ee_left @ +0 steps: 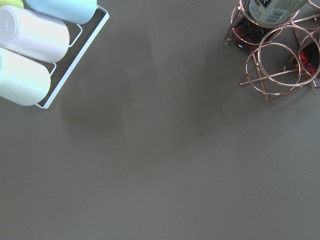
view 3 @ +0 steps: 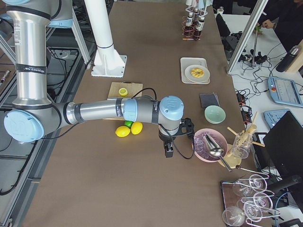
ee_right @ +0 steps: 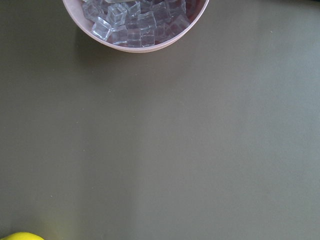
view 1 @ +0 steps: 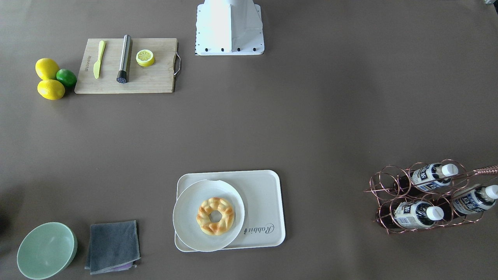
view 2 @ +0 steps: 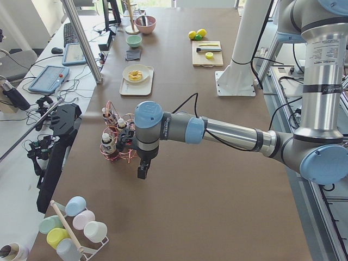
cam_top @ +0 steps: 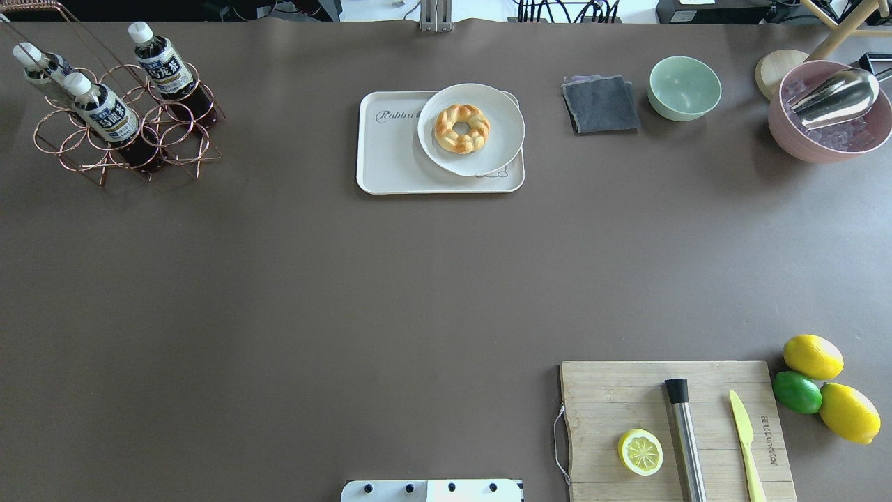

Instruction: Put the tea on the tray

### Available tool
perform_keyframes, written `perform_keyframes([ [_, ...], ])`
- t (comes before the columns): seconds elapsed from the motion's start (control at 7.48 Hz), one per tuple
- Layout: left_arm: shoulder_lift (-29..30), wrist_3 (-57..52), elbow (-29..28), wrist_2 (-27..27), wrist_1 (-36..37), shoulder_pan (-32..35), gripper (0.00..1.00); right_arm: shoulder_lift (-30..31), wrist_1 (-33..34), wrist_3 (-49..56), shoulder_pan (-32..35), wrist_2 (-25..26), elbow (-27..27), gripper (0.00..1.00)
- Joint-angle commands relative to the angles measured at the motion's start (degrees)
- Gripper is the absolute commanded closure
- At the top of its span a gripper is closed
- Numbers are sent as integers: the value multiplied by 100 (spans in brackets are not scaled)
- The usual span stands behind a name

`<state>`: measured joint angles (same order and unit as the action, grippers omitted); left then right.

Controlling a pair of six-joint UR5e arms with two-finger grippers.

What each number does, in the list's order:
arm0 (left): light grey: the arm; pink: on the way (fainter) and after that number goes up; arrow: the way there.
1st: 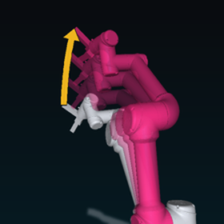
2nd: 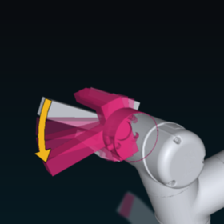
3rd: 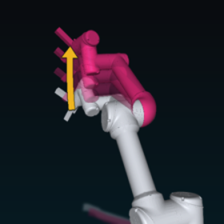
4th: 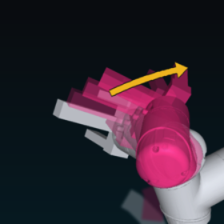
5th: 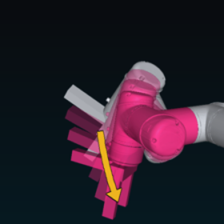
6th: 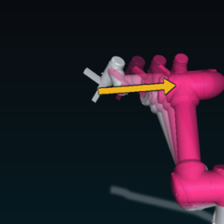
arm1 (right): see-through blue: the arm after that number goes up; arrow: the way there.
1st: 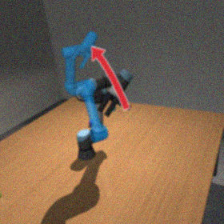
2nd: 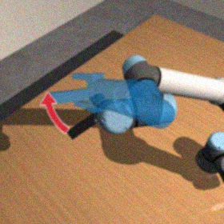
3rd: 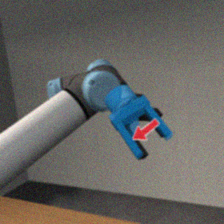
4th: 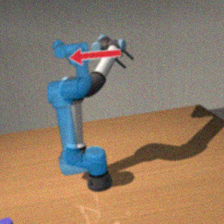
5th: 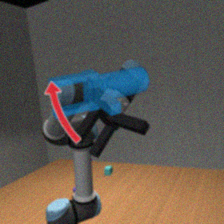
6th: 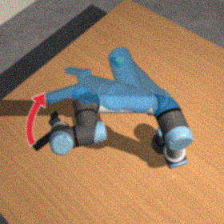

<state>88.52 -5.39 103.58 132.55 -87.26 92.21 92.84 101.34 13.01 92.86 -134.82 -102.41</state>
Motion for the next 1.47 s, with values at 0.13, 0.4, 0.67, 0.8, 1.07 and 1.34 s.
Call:
perform_keyframes([
  [0.13,-431,-49,-134,25,-1524,25,2,7,0,-9,13,0,-25,0],
  [0.4,-529,56,-635,60,-2285,25,2,-20,-9,-44,13,0,-33,0],
  [0.67,-520,240,-803,60,-2243,51,2,-11,-9,-44,13,0,-60,0],
  [0.8,-555,267,-717,60,-2242,78,2,-2,-9,-35,13,-9,-60,0],
  [1.07,-642,258,-436,557,-2155,174,2,-11,-9,-44,4,-9,-51,0],
  [1.34,-941,711,405,527,-2024,140,2,-2,-9,-44,4,-9,-42,0],
])
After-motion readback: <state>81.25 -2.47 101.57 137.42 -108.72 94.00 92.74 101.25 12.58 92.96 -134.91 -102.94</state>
